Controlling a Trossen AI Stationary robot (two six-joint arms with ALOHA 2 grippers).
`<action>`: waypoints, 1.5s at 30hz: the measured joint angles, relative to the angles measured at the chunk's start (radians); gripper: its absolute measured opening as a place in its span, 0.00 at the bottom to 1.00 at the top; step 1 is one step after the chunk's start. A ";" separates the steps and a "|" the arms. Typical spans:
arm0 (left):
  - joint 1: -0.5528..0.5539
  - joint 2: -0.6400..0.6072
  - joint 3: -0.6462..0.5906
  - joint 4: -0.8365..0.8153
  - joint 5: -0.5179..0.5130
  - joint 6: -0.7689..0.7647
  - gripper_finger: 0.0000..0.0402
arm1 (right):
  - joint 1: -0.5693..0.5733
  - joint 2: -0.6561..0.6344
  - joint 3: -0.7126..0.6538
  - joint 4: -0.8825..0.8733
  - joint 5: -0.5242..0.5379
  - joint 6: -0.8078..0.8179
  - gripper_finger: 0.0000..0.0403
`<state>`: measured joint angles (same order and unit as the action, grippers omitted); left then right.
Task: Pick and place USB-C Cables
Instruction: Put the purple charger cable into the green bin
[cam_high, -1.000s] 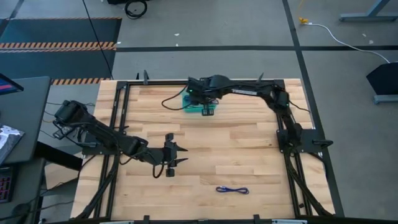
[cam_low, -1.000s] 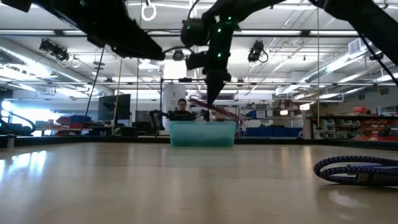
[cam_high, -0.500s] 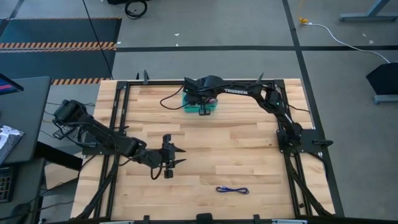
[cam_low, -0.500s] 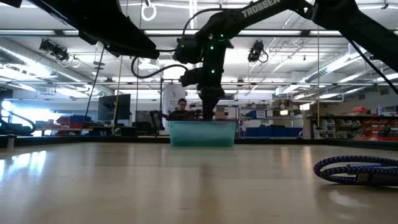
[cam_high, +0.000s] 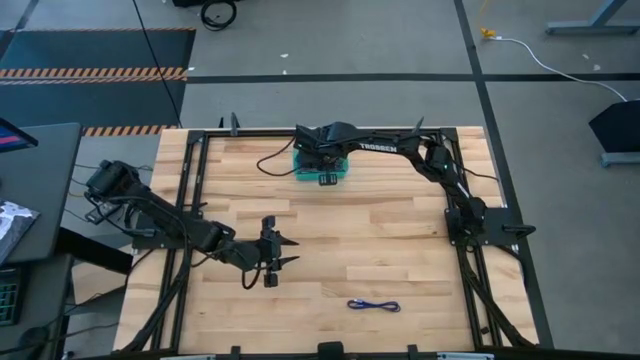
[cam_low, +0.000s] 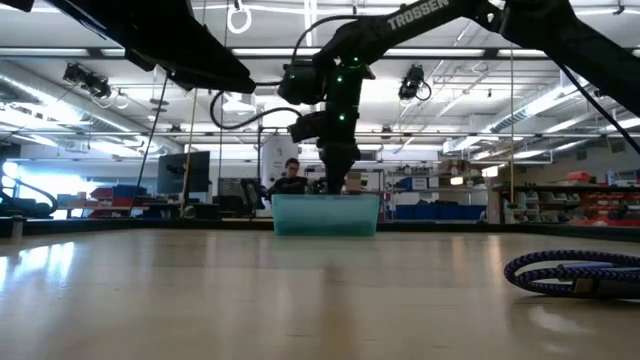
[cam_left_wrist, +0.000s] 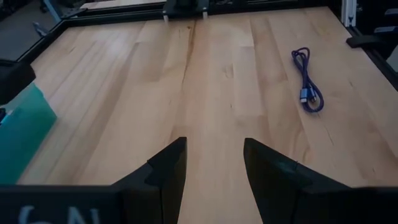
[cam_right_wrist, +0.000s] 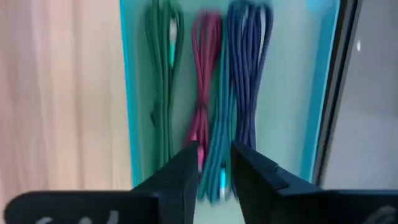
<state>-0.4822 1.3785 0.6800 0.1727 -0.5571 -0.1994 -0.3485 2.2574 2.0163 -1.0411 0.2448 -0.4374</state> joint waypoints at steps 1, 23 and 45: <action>0.000 0.000 0.000 -0.004 0.000 -0.003 0.41 | 0.000 -0.003 0.000 -0.029 0.018 0.000 0.26; 0.001 0.000 -0.001 -0.025 -0.017 0.012 0.41 | 0.455 -0.242 0.000 -0.505 -0.305 0.436 0.27; -0.009 0.000 -0.001 -0.003 -0.034 -0.024 0.41 | 0.918 -0.233 -0.438 -0.051 -0.394 1.168 0.27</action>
<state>-0.4911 1.3788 0.6788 0.1695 -0.5911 -0.2234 0.5695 2.0242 1.5778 -1.0923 -0.1492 0.7304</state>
